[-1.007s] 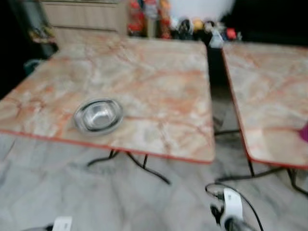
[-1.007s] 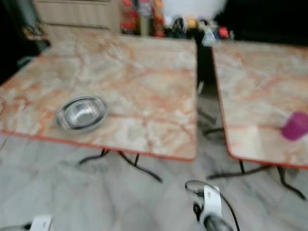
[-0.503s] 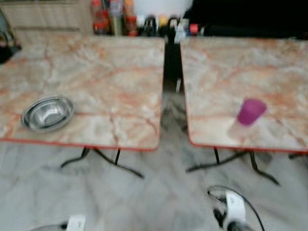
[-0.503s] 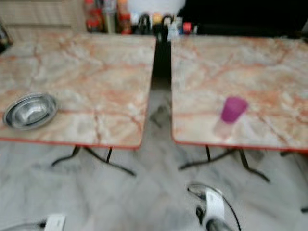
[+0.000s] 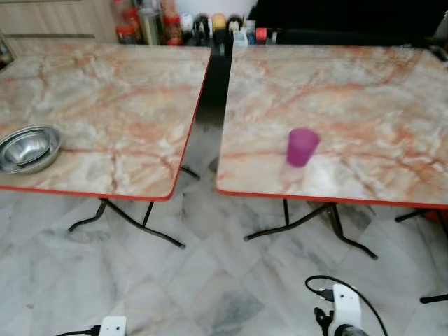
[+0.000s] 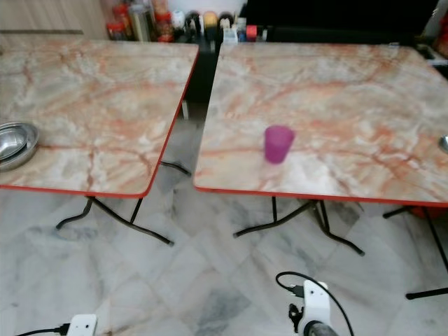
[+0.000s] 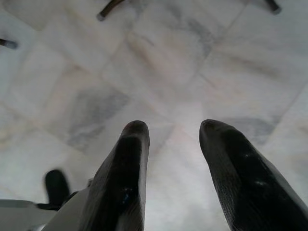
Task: Setting the table
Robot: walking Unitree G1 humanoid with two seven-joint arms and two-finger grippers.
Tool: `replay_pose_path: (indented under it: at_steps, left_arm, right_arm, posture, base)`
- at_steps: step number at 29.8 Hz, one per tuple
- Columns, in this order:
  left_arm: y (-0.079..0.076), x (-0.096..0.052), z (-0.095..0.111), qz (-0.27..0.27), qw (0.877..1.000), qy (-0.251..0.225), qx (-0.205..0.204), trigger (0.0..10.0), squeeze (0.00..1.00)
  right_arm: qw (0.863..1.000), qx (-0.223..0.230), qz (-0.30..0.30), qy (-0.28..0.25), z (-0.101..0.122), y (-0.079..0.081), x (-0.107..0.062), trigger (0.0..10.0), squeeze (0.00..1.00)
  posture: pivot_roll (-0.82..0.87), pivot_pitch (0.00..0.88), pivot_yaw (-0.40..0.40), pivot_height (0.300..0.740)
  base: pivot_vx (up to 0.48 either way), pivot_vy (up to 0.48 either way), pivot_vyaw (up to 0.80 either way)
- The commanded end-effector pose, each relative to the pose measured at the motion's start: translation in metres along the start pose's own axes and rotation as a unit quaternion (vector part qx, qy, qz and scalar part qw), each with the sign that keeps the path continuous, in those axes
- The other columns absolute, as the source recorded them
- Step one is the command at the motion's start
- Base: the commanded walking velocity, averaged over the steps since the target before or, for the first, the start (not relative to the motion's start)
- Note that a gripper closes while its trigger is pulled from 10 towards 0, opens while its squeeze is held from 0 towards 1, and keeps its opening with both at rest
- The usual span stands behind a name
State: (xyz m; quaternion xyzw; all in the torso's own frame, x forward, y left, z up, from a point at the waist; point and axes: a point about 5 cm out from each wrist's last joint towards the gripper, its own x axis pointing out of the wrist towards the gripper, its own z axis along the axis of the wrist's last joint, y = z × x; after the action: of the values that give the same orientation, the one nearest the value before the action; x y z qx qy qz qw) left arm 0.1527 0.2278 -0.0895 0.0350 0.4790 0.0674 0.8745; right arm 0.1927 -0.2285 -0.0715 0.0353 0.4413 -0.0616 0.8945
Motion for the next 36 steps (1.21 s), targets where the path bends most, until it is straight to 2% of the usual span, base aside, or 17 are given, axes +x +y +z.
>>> replay_pose_path:
  at_steps: [1,6,18,22,29,34,36]
  left_arm:
    - [0.0062,-0.0022,-0.0100,0.007,1.000,0.017,-0.002,10.0,0.00]
    - [0.0058,-0.0023,-0.0107,0.007,1.000,0.018,-0.003,10.0,0.00]
    - [0.0071,-0.0031,-0.0138,0.006,1.000,0.022,0.003,10.0,0.00]
    - [0.0067,-0.0031,-0.0142,0.003,1.000,0.025,0.003,10.0,0.00]
    - [0.0048,-0.0022,-0.0097,0.000,1.000,0.013,-0.021,10.0,0.00]
    - [0.0032,-0.0021,-0.0104,-0.001,1.000,0.017,-0.014,10.0,0.00]
    - [0.0030,-0.0021,-0.0104,0.000,1.000,0.017,-0.019,10.0,0.00]
  right_arm:
    - [1.000,-0.006,0.011,0.001,0.0001,0.0072,0.0011,10.0,0.00]
    - [1.000,0.000,0.010,0.003,-0.0012,0.0067,0.0009,10.0,0.00]
    - [1.000,0.002,0.009,0.005,-0.0041,0.0068,0.0004,10.0,0.00]
    - [1.000,0.006,0.008,0.004,-0.0050,0.0075,0.0002,10.0,0.00]
    - [1.000,0.012,0.000,-0.003,-0.0041,0.0073,0.0003,10.0,0.00]
    - [1.000,0.009,-0.003,-0.008,-0.0033,0.0073,0.0003,10.0,0.00]
    - [1.000,-0.006,-0.007,-0.026,0.0004,0.0068,0.0001,10.0,0.00]
  posture:
    - [0.00,0.127,-0.023,0.736]
    - [-0.01,0.123,-0.022,0.736]
    - [0.00,0.108,-0.014,0.736]
    - [0.00,0.105,-0.012,0.736]
    - [-0.01,0.109,-0.012,0.736]
    - [-0.01,0.109,-0.010,0.736]
    - [-0.03,0.109,-0.007,0.736]
  base:
    - [0.000,-0.416,0.47]
    - [0.000,-0.416,0.41]
    - [0.000,-0.410,0.00]
    - [0.000,0.000,0.00]
    - [0.000,0.000,0.00]
    - [0.000,0.000,0.00]
    - [0.000,0.000,0.00]
